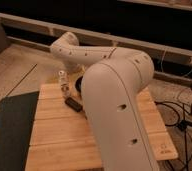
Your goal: Move the arm in a circular motion
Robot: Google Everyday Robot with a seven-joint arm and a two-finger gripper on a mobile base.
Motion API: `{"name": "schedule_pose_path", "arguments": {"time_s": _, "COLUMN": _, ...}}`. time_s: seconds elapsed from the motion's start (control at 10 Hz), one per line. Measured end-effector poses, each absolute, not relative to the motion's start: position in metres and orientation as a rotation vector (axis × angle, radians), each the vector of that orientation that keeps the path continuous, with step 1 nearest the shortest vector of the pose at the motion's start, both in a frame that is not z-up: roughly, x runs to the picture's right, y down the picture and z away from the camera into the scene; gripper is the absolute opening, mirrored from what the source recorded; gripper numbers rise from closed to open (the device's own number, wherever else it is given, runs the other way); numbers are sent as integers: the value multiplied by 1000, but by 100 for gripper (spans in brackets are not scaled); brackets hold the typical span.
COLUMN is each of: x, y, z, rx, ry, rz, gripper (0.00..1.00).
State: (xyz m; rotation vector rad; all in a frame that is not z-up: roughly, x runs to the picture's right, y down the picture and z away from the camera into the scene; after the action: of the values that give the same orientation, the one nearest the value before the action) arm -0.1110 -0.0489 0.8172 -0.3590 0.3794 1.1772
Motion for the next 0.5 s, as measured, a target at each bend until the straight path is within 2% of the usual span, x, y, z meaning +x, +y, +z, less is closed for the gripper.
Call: {"name": "schedule_pose_path", "arguments": {"time_s": 0.5, "x": -110, "y": -12, "z": 749, "rx": -382, "ry": 356, "rz": 1241, "gripper": 65}}
